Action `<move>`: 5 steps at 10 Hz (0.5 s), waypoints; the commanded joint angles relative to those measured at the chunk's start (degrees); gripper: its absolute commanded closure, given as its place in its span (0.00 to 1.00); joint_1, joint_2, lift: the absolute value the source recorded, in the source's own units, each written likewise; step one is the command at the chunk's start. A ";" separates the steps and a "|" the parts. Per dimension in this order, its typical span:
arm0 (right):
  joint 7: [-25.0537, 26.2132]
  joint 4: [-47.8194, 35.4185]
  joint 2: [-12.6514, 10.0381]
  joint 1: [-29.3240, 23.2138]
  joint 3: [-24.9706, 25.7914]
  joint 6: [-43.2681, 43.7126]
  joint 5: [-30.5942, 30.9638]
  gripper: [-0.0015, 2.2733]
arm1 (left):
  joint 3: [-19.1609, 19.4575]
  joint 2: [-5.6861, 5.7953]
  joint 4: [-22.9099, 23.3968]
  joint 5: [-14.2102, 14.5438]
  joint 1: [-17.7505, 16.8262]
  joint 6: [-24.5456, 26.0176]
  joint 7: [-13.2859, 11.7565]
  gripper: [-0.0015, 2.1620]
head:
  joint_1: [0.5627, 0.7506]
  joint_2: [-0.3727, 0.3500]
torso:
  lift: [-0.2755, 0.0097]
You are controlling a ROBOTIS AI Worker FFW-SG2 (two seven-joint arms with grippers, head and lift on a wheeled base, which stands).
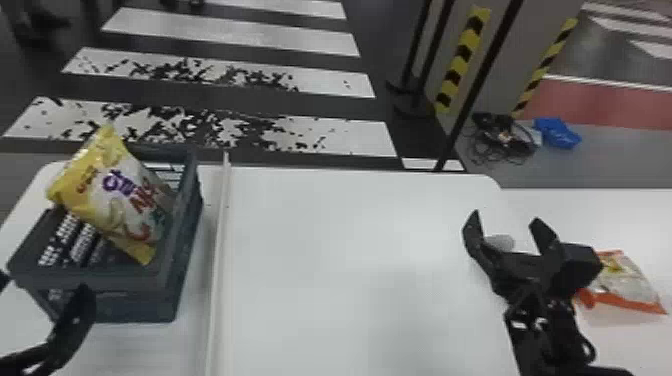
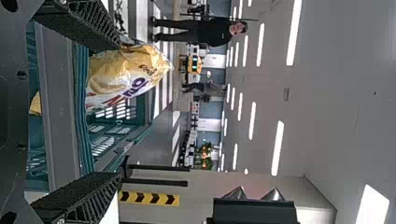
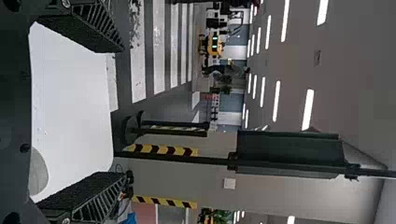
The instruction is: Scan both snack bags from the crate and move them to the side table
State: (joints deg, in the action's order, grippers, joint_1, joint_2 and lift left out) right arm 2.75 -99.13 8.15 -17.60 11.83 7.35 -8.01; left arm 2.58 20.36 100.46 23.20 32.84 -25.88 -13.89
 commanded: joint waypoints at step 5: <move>5.69 -1.94 -3.76 -7.72 -12.26 10.97 6.69 0.02 | -0.56 -0.49 0.00 0.00 -0.23 0.17 0.44 0.01 | 0.70 0.50 | 0.62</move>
State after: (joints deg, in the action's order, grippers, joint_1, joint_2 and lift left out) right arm 8.39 -101.08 4.82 -24.71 0.48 17.62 -1.62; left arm 2.13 19.88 100.45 23.20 32.61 -25.70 -13.49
